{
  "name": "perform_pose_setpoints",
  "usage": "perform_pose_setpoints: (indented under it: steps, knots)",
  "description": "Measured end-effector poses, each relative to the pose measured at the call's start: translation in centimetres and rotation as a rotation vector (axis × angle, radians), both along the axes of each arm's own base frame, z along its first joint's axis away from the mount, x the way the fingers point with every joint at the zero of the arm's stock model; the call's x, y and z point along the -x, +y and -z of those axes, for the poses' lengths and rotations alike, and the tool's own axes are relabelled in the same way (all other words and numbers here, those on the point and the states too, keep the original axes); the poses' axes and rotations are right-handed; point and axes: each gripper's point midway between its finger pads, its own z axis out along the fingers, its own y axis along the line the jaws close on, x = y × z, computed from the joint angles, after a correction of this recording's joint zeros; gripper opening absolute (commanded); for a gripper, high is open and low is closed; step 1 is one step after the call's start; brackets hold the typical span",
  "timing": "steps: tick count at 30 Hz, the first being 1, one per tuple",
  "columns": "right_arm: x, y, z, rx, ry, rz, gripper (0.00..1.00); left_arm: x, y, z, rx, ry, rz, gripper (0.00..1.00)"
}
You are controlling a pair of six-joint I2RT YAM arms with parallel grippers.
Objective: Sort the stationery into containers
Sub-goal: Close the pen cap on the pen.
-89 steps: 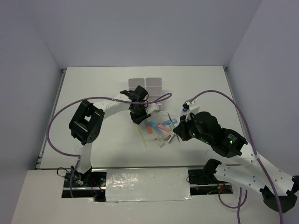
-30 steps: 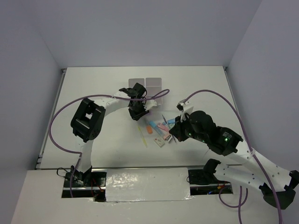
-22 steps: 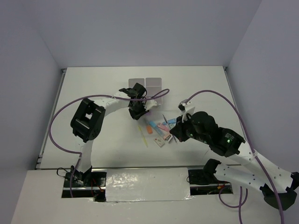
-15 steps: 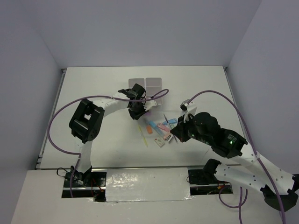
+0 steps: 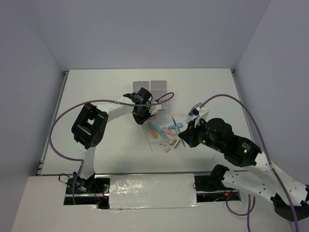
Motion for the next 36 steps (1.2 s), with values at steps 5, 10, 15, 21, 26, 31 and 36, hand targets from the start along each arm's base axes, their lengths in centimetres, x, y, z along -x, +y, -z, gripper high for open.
perform_pose_setpoints:
  steps: [5,10,15,21,26,31,36]
  knots:
    - [-0.1,-0.2,-0.2,-0.005,-0.01,0.011,0.0,1.1,0.7,-0.7,-0.055,0.005,-0.044,0.0]
    - [-0.2,-0.2,-0.2,-0.006,-0.007,0.015,0.0,1.2,1.0,-4.8,-0.009,-0.08,-0.082,0.0]
    - [-0.1,-0.3,-1.0,-0.039,-0.022,0.025,0.0,-0.1,1.0,-11.2,0.095,-0.251,-0.155,0.0]
    - [0.0,-0.4,-4.0,-0.169,-0.098,0.034,0.0,-2.0,2.7,-18.4,0.221,-0.482,-0.407,0.0]
    - [-1.5,1.4,-3.5,-0.25,-0.095,0.07,0.0,0.6,4.2,-26.0,0.585,-0.589,-0.659,0.0]
    - [-2.1,4.7,0.7,-0.286,-0.018,0.029,0.0,6.2,5.6,-31.8,1.1,-0.56,-0.812,0.0]
    - [-0.3,8.6,-1.3,-0.384,-0.055,-0.126,0.0,9.0,4.9,-32.9,1.426,-0.399,-0.854,0.0]
